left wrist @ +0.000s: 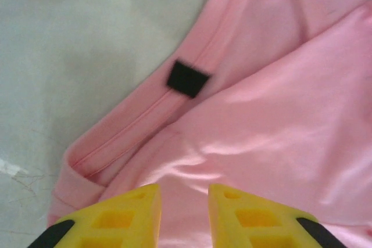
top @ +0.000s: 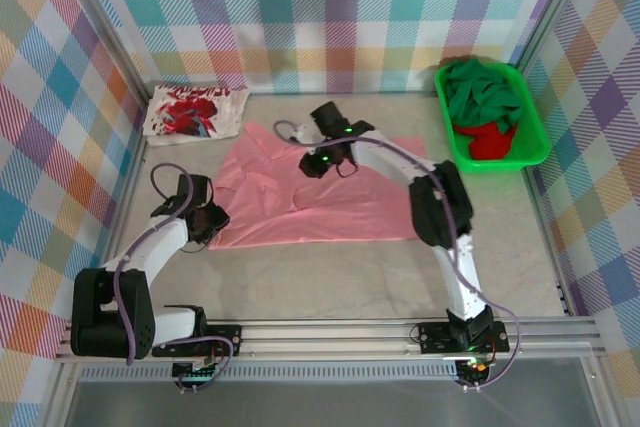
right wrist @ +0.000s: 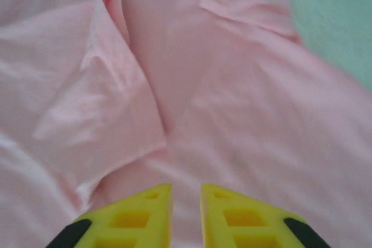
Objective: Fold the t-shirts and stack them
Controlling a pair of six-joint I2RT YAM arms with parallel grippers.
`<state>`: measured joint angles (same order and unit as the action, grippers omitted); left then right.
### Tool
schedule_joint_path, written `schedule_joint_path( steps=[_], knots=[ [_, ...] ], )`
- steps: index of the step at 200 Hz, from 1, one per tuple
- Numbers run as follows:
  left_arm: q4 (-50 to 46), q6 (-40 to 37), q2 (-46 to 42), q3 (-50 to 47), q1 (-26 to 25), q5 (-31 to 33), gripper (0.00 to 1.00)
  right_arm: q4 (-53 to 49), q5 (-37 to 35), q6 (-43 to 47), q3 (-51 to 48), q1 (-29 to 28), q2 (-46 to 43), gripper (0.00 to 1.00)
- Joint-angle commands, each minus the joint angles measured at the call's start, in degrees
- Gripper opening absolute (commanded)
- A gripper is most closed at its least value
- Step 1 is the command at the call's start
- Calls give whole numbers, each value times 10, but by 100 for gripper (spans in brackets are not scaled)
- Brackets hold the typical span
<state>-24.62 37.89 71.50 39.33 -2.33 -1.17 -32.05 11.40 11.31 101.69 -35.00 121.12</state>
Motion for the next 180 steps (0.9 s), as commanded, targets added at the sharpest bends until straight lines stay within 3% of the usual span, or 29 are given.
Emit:
schedule_joint_path(
  steps=[1,24,47,64,146,180],
  knots=[
    [-24,-47,-22,71,-2,4,32,50,49,-174,-92,59,-81,19],
    [-71,-122,60,210,-33,8,35,88,69,-238,-166,107,-137,22],
    [-104,-154,195,357,-44,-4,37,130,31,-240,-214,113,-177,25],
    [-87,-151,277,427,-44,-1,50,151,9,-246,-231,114,-196,28],
    [-256,-158,693,927,-38,36,51,250,-19,-210,-328,120,-297,35],
    [-256,-150,755,994,-35,46,51,247,-21,-193,-332,122,-308,36]
  ],
)
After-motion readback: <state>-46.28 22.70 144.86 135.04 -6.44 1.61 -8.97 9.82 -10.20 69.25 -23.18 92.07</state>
